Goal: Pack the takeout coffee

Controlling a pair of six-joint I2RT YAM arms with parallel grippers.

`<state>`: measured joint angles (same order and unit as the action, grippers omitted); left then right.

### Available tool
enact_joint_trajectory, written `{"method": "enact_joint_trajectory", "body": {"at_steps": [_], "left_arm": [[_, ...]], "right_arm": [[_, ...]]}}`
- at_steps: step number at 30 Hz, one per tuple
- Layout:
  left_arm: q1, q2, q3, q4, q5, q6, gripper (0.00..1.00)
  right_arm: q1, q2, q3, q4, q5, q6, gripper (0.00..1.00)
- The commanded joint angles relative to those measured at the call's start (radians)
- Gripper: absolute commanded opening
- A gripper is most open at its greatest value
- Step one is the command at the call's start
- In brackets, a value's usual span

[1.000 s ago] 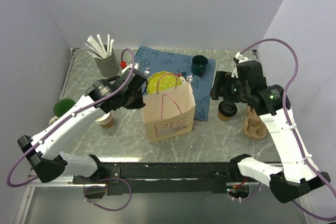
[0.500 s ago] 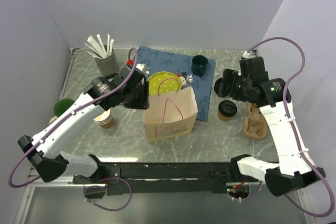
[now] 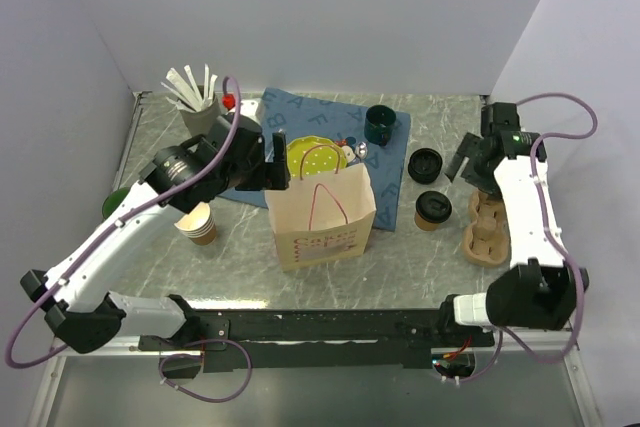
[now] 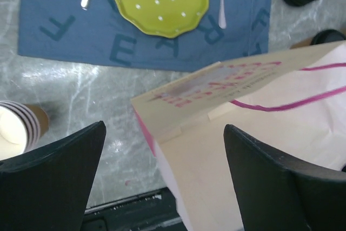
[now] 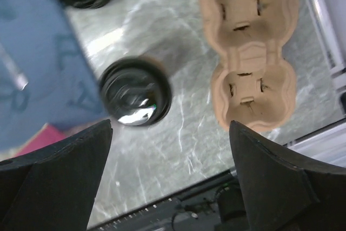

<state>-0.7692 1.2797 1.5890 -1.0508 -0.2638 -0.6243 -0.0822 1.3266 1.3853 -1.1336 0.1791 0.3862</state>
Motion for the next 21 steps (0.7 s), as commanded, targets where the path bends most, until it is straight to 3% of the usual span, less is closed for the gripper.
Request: {"method": "enact_joint_trajectory", "body": {"at_steps": [1, 5, 6, 10, 21], "left_arm": [[0.002, -0.086, -0.06, 0.078, -0.132, 0.006, 0.97], [0.002, -0.131, -0.138, 0.129, -0.164, 0.06, 0.97], [0.002, -0.135, -0.147, 0.143, -0.164, 0.067, 0.97], [0.002, -0.155, -0.173, 0.14, -0.192, 0.093, 0.97], [0.002, -0.189, -0.192, 0.086, -0.287, 0.186, 0.97]], "right_arm": [[-0.131, 0.054, -0.052, 0.125, -0.035, 0.03, 0.9], [-0.208, 0.071, -0.135, 0.263, -0.052, -0.122, 0.78], [-0.23, 0.068, -0.156, 0.299, -0.141, -0.165, 0.76], [-0.306, 0.016, -0.261, 0.45, -0.211, -0.202, 0.75], [-0.393, 0.083, -0.295, 0.399, -0.331, -0.403, 0.7]]}}
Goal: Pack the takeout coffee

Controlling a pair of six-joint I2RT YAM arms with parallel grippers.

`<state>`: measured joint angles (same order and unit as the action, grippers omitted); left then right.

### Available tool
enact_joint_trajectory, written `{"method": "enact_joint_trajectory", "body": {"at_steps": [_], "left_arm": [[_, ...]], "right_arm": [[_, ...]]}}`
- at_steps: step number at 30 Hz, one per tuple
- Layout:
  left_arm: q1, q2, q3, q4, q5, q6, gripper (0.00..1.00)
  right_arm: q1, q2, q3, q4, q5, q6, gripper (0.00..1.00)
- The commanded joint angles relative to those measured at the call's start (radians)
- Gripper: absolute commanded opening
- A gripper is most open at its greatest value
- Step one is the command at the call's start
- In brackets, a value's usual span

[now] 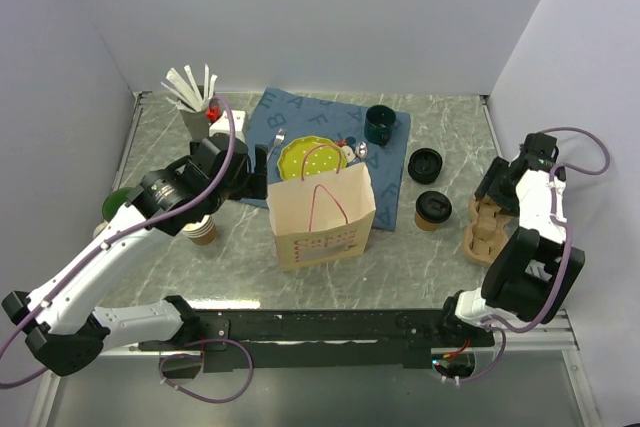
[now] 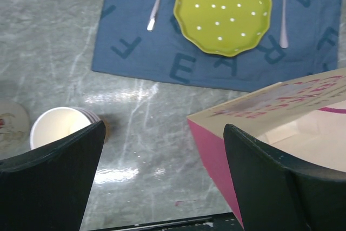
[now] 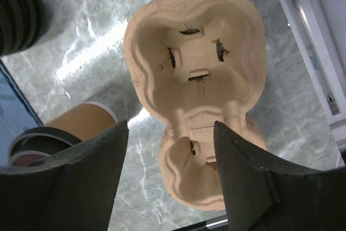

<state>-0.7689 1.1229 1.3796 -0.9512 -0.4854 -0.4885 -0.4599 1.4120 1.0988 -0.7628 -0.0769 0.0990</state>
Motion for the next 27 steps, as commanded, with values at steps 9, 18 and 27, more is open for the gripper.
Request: {"method": "enact_joint_trajectory", "body": {"at_steps": [9, 18, 27], "left_arm": [[0.002, -0.081, -0.034, 0.028, -0.045, 0.088, 0.97], [0.002, -0.087, -0.053, 0.028, -0.033, 0.091, 0.97], [0.002, -0.083, -0.054, 0.032, -0.039, 0.097, 0.97]], "right_arm": [[-0.091, -0.097, -0.097, 0.048, -0.135, -0.326, 0.66], [-0.12, -0.067, -0.082, 0.017, -0.153, -0.381, 0.65], [-0.118, -0.041, -0.082, 0.023, -0.136, -0.383, 0.61]]}}
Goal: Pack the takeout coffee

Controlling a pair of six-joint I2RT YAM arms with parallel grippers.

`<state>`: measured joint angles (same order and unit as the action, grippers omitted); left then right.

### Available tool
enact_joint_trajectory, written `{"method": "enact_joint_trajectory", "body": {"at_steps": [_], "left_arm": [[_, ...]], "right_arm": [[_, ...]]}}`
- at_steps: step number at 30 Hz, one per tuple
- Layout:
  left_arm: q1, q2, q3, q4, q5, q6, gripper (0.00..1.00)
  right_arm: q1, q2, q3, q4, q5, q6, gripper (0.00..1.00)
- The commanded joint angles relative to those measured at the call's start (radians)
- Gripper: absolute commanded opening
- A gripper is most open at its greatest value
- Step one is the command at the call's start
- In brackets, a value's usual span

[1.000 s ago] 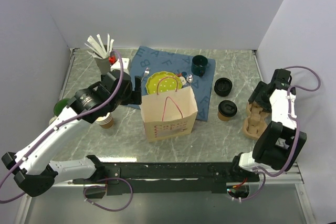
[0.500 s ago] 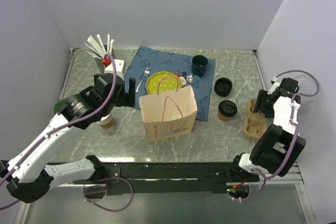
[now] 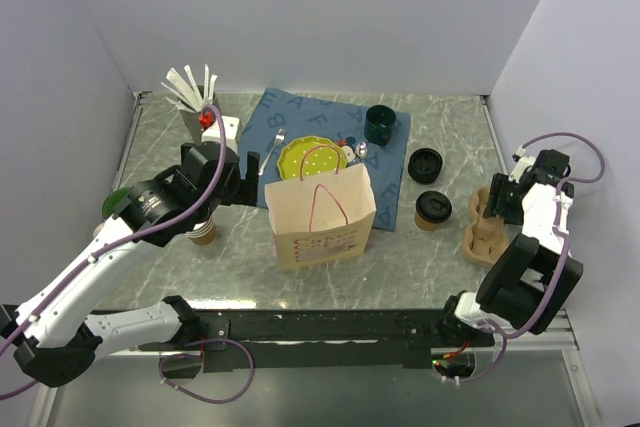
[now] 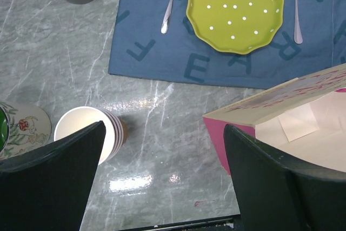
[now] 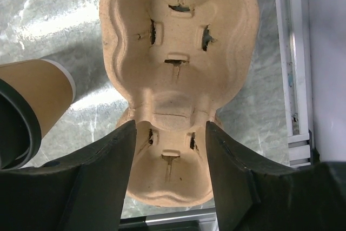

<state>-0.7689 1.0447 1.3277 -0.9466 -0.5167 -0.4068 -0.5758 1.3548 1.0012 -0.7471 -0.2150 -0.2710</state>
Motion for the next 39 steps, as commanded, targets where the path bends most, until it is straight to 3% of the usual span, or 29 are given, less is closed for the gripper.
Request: {"method": "enact_joint_trajectory", "body": {"at_steps": [1, 39], "left_arm": [[0.002, -0.002, -0.001, 0.026, -0.009, 0.016, 0.97], [0.002, 0.008, 0.002, 0.022, -0.025, 0.034, 0.97]], "right_arm": [[-0.001, 0.023, 0.019, 0.005, 0.0, -0.013, 0.61], [0.057, 0.141, 0.066, -0.024, 0.089, 0.003, 0.55]]}}
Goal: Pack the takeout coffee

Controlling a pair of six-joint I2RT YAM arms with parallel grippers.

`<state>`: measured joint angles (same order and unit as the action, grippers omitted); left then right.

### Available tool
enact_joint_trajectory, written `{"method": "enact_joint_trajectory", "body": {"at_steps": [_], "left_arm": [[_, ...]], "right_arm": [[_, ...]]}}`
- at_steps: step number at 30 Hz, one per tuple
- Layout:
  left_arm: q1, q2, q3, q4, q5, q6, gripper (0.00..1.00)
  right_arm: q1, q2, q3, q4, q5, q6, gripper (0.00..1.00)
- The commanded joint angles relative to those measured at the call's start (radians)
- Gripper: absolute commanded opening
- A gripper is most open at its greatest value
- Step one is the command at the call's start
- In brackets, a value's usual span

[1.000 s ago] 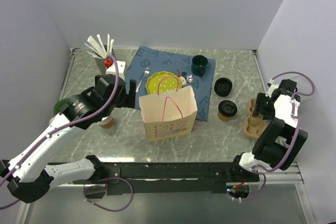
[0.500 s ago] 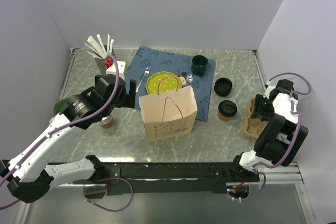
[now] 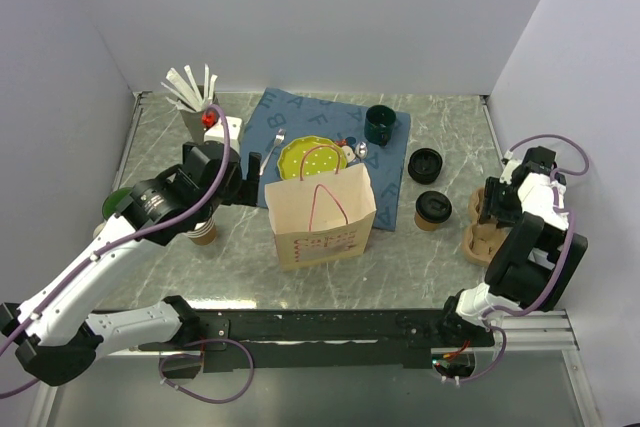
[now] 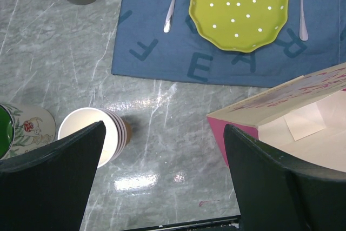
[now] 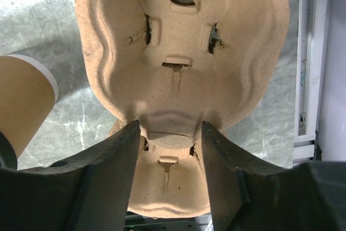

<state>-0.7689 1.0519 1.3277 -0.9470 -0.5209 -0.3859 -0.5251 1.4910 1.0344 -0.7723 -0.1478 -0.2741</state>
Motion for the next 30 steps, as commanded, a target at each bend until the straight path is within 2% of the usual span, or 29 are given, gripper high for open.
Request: {"method": "enact_joint_trajectory", "body": {"at_steps": [1, 6, 11, 17, 30], "left_arm": [[0.002, 0.002, 0.002, 0.022, -0.022, 0.015, 0.97], [0.002, 0.002, 0.002, 0.022, -0.022, 0.016, 0.97], [0.002, 0.003, 0.002, 0.022, -0.022, 0.016, 0.97], [0.002, 0.002, 0.004, 0.027, -0.031, 0.019, 0.97], [0.002, -0.012, 0.002, 0.031, -0.027, 0.027, 0.97]], "right_arm": [[0.007, 0.003, 0.032, 0.002, 0.025, 0.004, 0.54], [0.007, 0.009, 0.035, 0.001, 0.031, 0.007, 0.52], [0.007, 0.011, 0.046, -0.004, 0.025, 0.001, 0.43], [0.007, -0.001, 0.059, -0.012, 0.025, 0.001, 0.4], [0.008, -0.041, 0.075, -0.047, 0.031, 0.013, 0.4]]}}
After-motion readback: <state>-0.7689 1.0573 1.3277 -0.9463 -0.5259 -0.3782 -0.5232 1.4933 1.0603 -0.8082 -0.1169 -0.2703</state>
